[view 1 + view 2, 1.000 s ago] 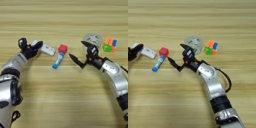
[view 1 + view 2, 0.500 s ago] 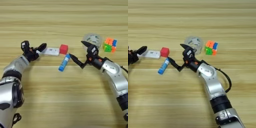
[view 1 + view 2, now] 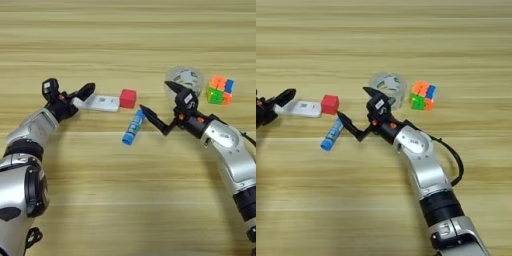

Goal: Move the objects on the table

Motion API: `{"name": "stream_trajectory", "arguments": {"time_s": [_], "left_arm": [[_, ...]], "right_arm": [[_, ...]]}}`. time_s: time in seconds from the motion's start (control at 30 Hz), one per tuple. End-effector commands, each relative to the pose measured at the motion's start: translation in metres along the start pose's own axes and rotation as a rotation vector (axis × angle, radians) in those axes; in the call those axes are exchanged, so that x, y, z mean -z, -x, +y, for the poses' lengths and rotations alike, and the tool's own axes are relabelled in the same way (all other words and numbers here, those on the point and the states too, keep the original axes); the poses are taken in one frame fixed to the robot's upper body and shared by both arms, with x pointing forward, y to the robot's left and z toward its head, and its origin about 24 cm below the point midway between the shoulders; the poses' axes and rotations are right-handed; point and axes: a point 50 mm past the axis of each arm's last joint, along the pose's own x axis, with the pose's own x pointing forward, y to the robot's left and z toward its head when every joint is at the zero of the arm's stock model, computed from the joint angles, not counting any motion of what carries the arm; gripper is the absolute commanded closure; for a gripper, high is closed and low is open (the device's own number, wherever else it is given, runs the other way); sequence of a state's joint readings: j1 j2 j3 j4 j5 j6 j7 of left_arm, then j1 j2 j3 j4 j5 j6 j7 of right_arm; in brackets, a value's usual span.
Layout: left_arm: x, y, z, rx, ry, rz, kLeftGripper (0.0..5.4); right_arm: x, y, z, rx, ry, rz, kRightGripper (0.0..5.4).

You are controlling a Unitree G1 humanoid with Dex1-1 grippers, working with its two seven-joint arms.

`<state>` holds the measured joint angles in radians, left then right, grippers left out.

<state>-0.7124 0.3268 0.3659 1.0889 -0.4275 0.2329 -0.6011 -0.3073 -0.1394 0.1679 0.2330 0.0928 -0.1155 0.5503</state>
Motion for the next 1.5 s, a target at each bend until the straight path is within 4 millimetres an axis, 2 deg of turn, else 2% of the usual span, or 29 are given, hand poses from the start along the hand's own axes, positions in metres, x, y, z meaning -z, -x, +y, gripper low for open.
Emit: {"name": "stream_trajectory", "arguments": {"time_s": [0.03, 0.2, 0.57, 0.93, 1.07, 1.2, 1.5], "left_arm": [[0.001, 0.0, -0.004, 0.011, -0.069, -0.007, 0.02], [-0.001, 0.0, -0.014, 0.055, -0.167, -0.027, 0.02], [0.005, 0.005, -0.023, 0.08, -0.328, -0.012, 0.02], [0.01, 0.028, -0.049, 0.117, -0.477, 0.003, 0.02], [0.015, 0.033, -0.061, 0.128, -0.515, 0.002, 0.02], [0.031, 0.04, -0.076, 0.188, -0.522, 0.045, 0.02], [0.042, 0.05, -0.087, 0.251, -0.526, 0.108, 0.02]], "right_arm": [[-0.005, -0.002, -0.006, 0.08, -0.005, 0.017, 0.0], [-0.009, 0.0, -0.02, 0.195, -0.014, 0.012, 0.0], [-0.011, -0.001, -0.025, 0.223, -0.032, 0.009, 0.0], [-0.011, 0.0, -0.033, 0.255, -0.048, 0.004, 0.0], [-0.01, 0.0, -0.035, 0.263, -0.051, 0.003, 0.0], [-0.01, -0.001, -0.038, 0.27, -0.056, 0.004, 0.0], [-0.01, 0.0, -0.045, 0.303, -0.072, -0.004, 0.0]]}}
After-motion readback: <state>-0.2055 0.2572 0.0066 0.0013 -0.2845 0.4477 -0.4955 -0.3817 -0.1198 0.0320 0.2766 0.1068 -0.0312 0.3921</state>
